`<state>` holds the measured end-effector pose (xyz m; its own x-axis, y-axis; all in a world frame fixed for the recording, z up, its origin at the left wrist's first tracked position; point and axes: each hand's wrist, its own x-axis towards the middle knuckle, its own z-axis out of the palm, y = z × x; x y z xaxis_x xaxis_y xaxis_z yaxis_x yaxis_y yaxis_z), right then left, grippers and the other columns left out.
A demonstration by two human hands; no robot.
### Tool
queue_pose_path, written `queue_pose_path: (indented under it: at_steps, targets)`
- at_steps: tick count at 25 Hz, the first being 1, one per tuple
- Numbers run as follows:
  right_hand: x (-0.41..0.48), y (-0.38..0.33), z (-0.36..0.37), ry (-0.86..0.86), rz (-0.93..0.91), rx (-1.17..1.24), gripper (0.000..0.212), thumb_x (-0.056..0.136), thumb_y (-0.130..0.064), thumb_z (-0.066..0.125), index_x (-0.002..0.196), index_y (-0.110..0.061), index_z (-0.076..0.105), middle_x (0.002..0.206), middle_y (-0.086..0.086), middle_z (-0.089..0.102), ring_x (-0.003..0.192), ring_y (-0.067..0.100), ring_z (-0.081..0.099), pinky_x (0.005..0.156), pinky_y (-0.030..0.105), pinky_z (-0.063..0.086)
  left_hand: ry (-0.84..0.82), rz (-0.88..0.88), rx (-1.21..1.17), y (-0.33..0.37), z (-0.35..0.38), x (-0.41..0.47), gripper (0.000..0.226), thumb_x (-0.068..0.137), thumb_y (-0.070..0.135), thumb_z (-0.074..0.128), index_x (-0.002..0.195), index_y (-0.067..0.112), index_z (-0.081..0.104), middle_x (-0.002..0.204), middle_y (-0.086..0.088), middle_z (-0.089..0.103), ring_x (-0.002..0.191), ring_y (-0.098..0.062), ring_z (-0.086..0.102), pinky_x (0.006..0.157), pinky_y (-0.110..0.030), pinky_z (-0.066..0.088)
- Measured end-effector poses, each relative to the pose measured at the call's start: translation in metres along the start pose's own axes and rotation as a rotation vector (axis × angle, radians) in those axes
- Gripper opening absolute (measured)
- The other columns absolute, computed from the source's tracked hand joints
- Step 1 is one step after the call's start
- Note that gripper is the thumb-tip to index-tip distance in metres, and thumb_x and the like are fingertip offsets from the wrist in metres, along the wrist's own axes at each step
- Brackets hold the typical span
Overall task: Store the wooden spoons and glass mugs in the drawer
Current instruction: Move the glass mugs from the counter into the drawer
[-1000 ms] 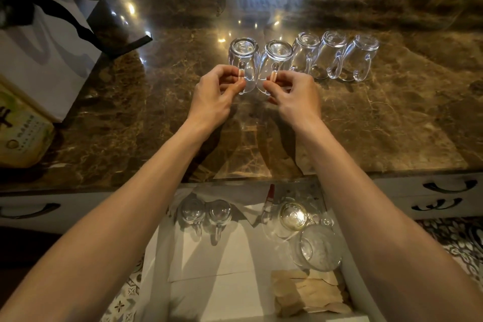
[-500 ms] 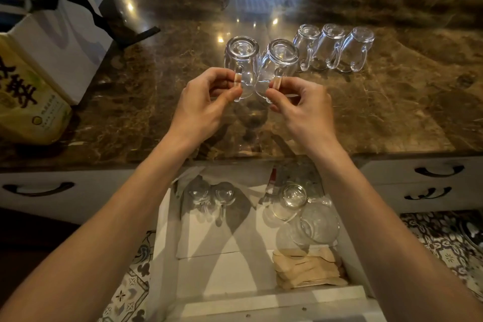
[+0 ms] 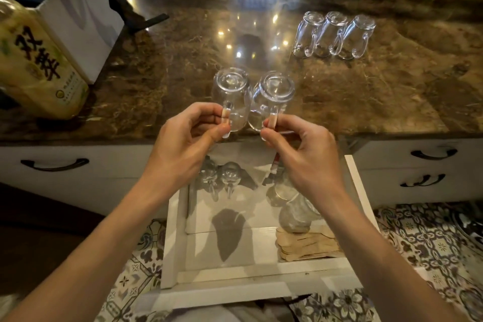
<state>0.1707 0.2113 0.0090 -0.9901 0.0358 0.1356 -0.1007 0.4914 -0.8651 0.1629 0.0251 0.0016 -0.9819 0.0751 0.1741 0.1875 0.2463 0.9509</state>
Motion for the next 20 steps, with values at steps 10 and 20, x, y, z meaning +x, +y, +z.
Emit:
queue_pose_path:
  at_steps: [10,20]
  targets:
    - [-0.071,0.04,0.033,-0.102,0.041,-0.018,0.011,0.08,-0.024,0.072,0.091,-0.025,0.072,0.077,-0.024,0.065,0.078,-0.009,0.062,0.06,0.006,0.046,0.016,-0.243,-0.009,-0.043,0.005,-0.082,0.02,0.078,0.023,0.067,0.098,0.025,0.063,0.089,0.01,0.067,0.085,-0.007,0.063,0.076,-0.019,0.053]
    - [-0.086,0.091,0.063,-0.245,0.261,-0.13,0.007,0.082,-0.029,0.071,0.083,-0.022,0.073,0.074,-0.013,0.072,0.07,-0.005,0.064,0.063,0.012,0.046,-0.053,-0.496,0.045,-0.091,0.026,-0.097,0.016,0.083,0.013,0.067,0.092,0.024,0.06,0.088,0.001,0.065,0.087,-0.017,0.062,0.078,-0.02,0.05]
